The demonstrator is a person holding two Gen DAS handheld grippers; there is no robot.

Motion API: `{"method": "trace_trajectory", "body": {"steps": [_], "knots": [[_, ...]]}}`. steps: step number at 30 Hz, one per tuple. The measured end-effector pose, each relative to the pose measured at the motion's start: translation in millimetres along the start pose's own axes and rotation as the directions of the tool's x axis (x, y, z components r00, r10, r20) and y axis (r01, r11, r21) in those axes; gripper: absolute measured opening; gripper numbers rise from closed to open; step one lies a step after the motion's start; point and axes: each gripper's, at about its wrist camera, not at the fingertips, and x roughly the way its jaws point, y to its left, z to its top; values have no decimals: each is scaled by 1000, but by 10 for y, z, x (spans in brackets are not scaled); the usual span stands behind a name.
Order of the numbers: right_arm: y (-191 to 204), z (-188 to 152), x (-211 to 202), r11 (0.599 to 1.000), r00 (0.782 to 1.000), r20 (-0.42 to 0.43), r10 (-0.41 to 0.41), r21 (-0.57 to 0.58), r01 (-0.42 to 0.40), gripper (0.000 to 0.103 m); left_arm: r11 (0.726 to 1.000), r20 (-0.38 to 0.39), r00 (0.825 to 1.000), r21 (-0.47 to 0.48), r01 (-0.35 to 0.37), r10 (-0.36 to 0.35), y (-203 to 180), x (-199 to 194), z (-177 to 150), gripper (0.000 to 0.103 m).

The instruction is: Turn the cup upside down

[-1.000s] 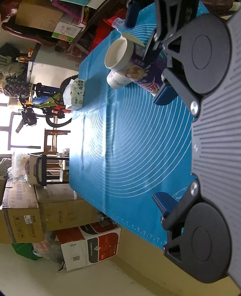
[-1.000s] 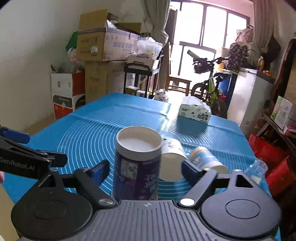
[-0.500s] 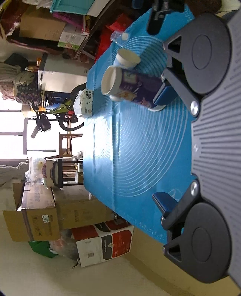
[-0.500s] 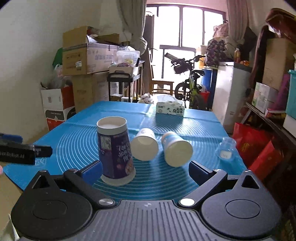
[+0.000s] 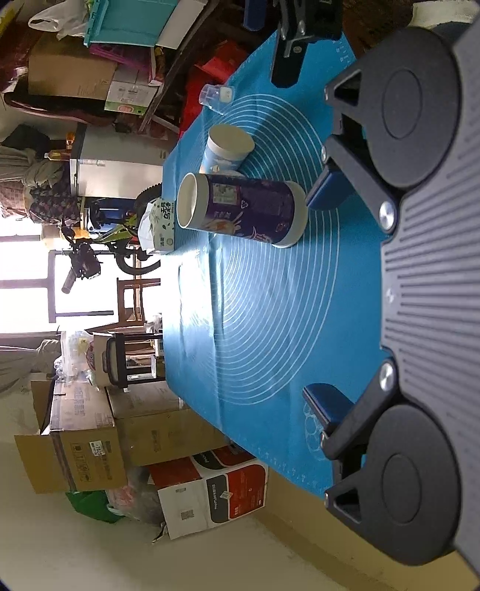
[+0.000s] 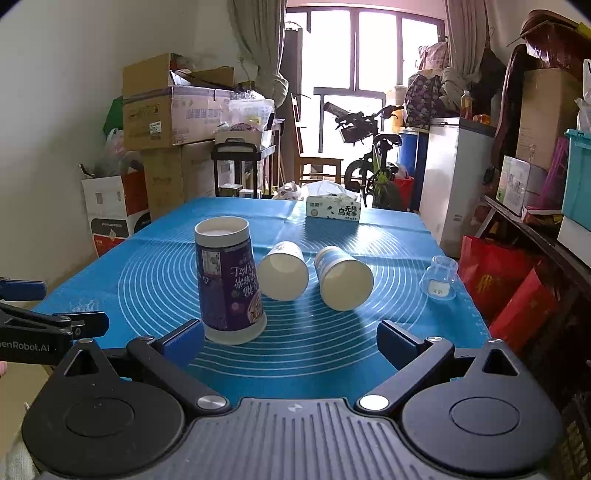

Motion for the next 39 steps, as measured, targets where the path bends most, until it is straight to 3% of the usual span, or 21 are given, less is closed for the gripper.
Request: {"method": "trace_trajectory", "body": {"steps": [39], "knots": [[5,-68,-70,1000,1000,1,8,6,-8,101,999,-11,999,8,35,-35,-82,-71,-90,99]]}}
